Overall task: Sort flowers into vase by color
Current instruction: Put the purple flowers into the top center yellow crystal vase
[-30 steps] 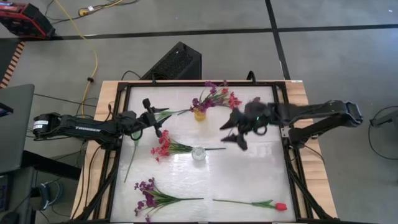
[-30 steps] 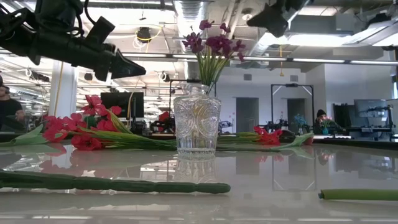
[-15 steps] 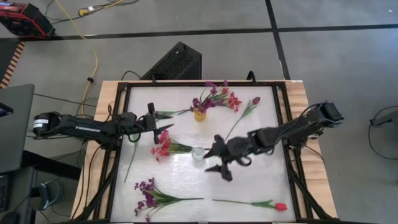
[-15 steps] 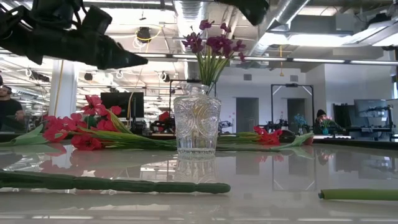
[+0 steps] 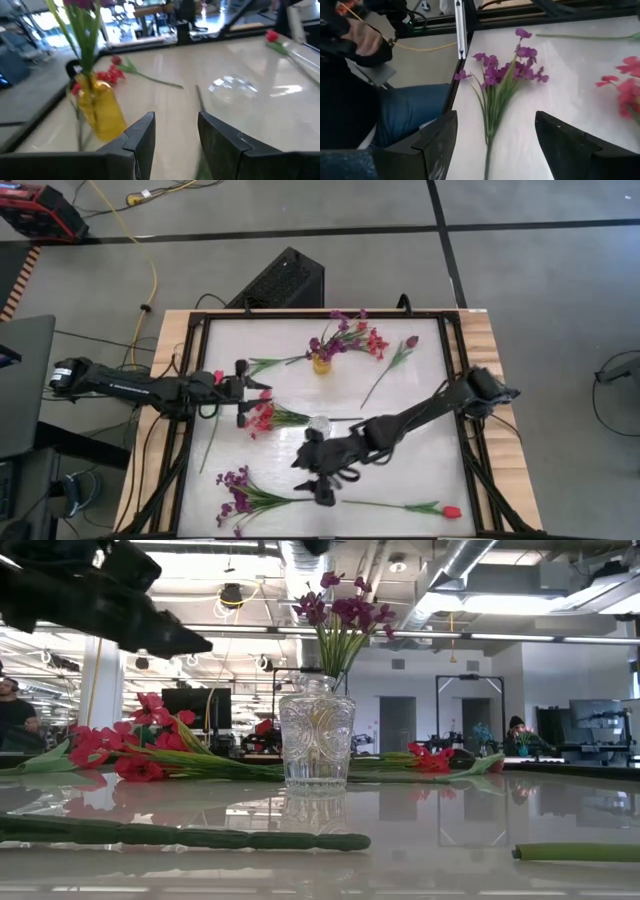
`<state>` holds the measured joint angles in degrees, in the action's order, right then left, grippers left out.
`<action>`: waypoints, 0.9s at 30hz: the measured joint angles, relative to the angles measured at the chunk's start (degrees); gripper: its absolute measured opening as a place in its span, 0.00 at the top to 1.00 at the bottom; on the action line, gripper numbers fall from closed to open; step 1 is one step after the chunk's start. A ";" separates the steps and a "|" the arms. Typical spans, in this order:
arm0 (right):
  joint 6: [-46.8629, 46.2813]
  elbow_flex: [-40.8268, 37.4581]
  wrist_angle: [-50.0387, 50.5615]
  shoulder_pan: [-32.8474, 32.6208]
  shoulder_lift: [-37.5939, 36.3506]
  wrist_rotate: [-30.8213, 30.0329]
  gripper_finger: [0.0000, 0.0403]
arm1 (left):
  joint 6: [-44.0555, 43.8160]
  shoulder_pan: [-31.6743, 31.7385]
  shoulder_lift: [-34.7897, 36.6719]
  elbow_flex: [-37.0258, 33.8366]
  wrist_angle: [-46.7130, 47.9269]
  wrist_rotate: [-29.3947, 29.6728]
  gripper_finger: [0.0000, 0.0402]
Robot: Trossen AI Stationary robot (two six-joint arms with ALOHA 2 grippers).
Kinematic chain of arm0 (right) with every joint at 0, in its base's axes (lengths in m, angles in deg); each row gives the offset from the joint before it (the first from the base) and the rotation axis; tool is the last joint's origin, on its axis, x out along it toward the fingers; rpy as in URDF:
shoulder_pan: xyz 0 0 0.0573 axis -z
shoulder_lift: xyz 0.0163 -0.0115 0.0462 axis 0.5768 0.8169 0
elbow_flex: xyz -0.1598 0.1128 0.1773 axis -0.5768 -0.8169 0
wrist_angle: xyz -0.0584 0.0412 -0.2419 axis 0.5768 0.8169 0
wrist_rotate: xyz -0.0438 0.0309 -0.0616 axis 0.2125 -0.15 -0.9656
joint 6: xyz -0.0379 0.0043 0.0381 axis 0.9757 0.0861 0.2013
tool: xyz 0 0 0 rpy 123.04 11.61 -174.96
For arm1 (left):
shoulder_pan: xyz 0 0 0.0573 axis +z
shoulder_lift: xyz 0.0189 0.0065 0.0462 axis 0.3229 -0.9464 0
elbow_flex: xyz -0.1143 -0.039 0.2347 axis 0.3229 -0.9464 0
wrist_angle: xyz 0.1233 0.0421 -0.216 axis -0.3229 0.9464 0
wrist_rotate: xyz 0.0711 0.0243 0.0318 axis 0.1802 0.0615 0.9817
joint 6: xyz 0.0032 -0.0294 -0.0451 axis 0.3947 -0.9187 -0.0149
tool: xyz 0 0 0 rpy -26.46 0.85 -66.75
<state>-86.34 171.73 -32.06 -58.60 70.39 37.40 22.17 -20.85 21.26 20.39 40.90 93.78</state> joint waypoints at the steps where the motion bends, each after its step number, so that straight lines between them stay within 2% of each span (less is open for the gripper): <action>1: -0.21 2.20 1.13 0.00 1.69 0.01 0.28 | -0.64 -0.58 1.51 0.00 2.19 0.00 0.65; 8: -4.08 16.16 10.24 0.00 13.08 -0.01 0.28 | -4.45 -3.93 9.00 0.00 13.97 -0.08 0.65; 16: -4.31 28.81 19.12 0.02 24.80 -0.35 0.28 | -6.71 -6.49 10.07 0.00 20.97 -0.52 0.65; 21: -4.31 32.68 20.03 -0.20 29.44 -0.70 0.28 | -7.70 -7.82 10.05 -0.90 21.86 -0.53 0.65; 27: -4.32 33.63 18.40 -1.31 32.50 -2.91 0.28 | -7.82 -8.73 10.05 -1.40 21.91 -0.47 0.65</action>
<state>-90.65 205.37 -13.66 -59.91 102.88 34.49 14.35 -29.59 31.30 18.99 62.81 93.32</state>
